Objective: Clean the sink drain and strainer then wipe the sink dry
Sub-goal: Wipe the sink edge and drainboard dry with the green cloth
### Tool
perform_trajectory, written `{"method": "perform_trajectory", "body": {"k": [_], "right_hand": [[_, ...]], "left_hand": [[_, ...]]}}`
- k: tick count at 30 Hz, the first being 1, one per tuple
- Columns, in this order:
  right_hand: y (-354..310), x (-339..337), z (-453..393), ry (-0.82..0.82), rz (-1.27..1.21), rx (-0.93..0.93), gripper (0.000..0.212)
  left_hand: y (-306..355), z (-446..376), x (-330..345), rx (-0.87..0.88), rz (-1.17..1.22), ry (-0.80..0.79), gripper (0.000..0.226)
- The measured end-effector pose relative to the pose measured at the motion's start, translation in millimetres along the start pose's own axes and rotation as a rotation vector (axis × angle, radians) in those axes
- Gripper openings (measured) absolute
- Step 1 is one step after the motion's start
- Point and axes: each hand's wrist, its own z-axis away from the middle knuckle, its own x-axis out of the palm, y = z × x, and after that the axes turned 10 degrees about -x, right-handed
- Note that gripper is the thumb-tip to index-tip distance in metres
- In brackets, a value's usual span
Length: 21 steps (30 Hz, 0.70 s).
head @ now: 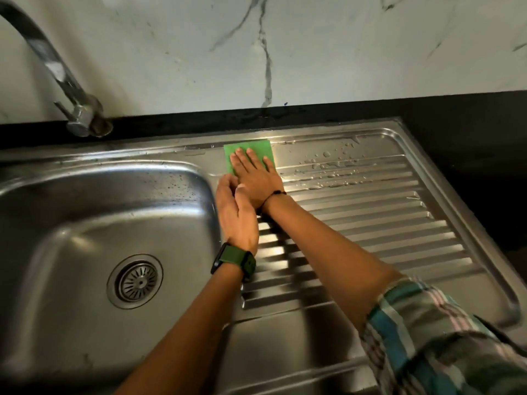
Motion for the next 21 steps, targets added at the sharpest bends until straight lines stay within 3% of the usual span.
{"method": "perform_trajectory", "body": {"k": [6, 10, 17, 21], "right_hand": [[4.8, 10.6, 78.7, 0.085, -0.016, 0.266, 0.059], [7.3, 7.0, 56.6, 0.053, -0.003, 0.339, 0.063], [21.0, -0.7, 11.7, -0.030, 0.095, 0.036, 0.061], [37.8, 3.4, 26.5, -0.006, 0.073, 0.020, 0.058]], "left_hand": [[-2.0, -3.7, 10.6, 0.050, -0.201, -0.101, 0.043], [1.0, -2.2, 17.2, 0.090, -0.279, -0.108, 0.057], [-4.5, -12.2, 27.4, 0.055, -0.218, 0.022, 0.059], [-11.0, -14.7, 29.8, 0.135, -0.416, 0.011, 0.062]]}}
